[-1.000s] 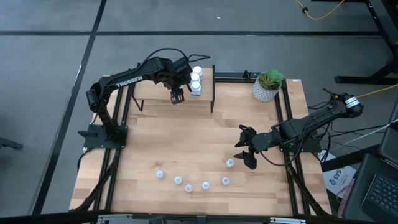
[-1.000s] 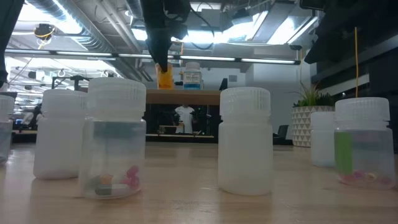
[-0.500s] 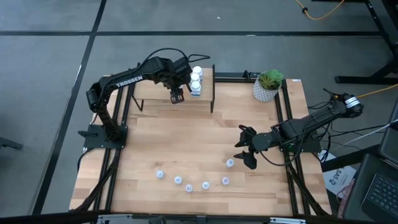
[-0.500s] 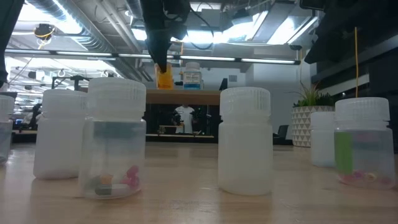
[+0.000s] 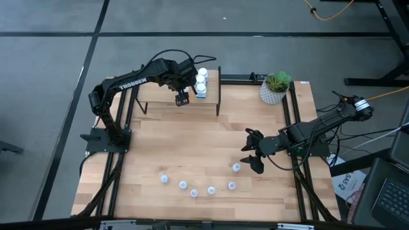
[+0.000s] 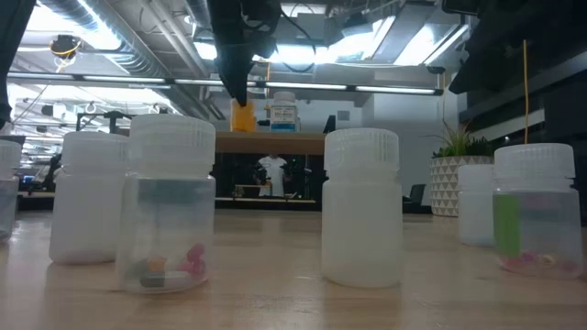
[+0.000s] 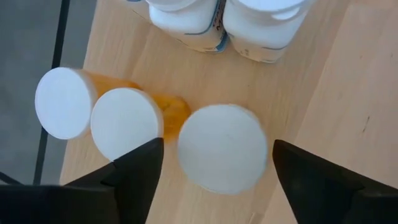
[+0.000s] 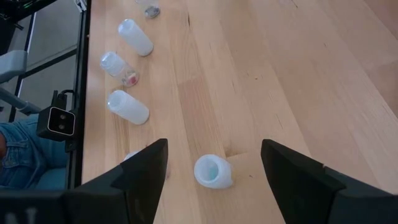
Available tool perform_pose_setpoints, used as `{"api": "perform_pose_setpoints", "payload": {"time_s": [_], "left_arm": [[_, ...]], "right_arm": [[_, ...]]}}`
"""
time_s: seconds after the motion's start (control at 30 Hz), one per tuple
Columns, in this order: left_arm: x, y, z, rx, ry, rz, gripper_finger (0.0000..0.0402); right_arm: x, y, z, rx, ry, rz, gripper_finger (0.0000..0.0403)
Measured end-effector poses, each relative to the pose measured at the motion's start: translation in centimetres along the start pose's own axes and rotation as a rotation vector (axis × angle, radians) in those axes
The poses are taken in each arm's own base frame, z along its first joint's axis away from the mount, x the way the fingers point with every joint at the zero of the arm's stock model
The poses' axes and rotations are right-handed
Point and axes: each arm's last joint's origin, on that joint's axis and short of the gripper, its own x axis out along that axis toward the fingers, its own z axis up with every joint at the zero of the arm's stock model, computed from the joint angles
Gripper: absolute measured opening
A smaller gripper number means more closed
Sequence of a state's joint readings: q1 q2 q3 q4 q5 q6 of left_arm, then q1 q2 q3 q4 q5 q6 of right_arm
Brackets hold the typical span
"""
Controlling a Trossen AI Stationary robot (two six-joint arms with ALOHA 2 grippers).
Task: Pick and place medicine bottles onto shelf by color
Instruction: Put the transparent pill bottle on the shelf
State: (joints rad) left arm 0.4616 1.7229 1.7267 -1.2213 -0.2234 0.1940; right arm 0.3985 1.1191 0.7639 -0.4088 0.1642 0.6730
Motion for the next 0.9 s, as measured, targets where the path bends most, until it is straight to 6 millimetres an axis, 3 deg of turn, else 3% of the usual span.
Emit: {"api": "perform_pose_setpoints", "payload": {"time_s": [0.3, 0.63, 0.77, 0.9], "left_arm": [[-0.3, 0.1, 0.1, 0.017, -0.009, 0.013, 0.0306], [-3.6, -0.6, 0.6, 0.055, -0.035, 0.062, 0.0306], [-5.4, -1.9, 0.4, 0.057, -0.019, 0.046, 0.0306], [-6.5, -4.7, -0.4, 0.085, 0.040, -0.020, 0.0304]], "right_arm": [[0.0, 0.0, 0.0, 0.000, 0.000, 0.000, 0.0261], [0.0, 0.0, 0.0, 0.000, 0.000, 0.000, 0.0261], [0.0, 0.0, 0.0, 0.000, 0.000, 0.000, 0.0261], [0.0, 0.0, 0.0, 0.000, 0.000, 0.000, 0.0261]]}}
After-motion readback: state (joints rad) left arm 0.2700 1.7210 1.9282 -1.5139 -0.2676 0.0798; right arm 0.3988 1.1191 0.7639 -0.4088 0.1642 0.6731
